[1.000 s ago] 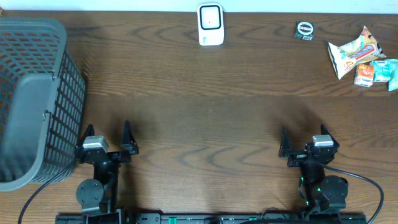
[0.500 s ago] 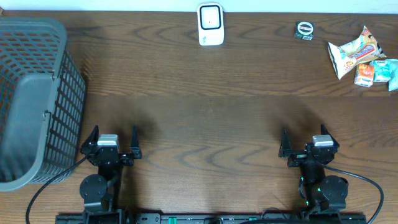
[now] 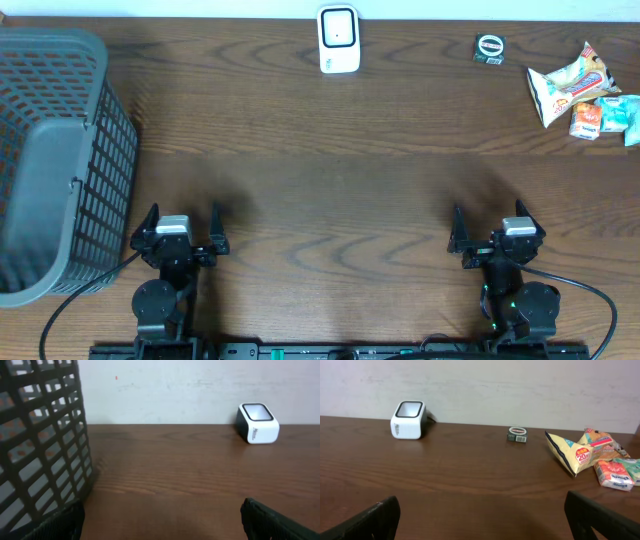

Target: Scan the item barcode

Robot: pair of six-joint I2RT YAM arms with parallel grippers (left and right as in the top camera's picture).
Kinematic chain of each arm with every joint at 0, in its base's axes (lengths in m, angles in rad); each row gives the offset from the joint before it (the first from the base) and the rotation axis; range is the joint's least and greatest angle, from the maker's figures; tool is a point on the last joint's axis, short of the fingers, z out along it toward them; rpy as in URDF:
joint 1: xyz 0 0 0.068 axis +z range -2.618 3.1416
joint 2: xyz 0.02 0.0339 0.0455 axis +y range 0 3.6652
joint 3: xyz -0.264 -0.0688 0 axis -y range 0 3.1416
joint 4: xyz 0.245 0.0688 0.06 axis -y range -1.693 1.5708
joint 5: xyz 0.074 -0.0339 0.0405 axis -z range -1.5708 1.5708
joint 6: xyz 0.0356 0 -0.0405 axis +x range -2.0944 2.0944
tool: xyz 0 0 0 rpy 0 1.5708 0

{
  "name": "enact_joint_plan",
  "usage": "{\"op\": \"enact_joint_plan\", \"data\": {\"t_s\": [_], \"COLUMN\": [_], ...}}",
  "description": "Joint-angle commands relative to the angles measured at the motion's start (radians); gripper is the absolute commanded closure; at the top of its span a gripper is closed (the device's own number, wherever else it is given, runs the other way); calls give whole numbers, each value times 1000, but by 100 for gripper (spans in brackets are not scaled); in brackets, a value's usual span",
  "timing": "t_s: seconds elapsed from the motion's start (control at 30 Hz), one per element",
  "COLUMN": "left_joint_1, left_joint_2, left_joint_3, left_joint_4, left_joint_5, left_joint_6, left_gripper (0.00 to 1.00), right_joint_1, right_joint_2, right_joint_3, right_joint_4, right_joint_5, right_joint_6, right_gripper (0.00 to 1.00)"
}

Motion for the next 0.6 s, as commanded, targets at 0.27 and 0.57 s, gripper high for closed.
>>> {"op": "enact_joint_plan", "data": {"t_s": [0.27,0.57], "left_joint_1": [1,0], "left_joint_2": [-8,-8], "left_joint_3": [-15,-15], "left_joint_4": [-45,-45], "left_joint_5": [-49,-34], "left_joint_6": [-60,-6], "left_gripper": [2,2], "right_joint_1": [-4,-4], "right_joint_2": [-6,-6], "right_joint_3": [-2,-2], "right_joint_4": [-5,-5], "right_joint_5": [5,5], "right_joint_6": [-8,-8], "right_gripper": [1,1]}}
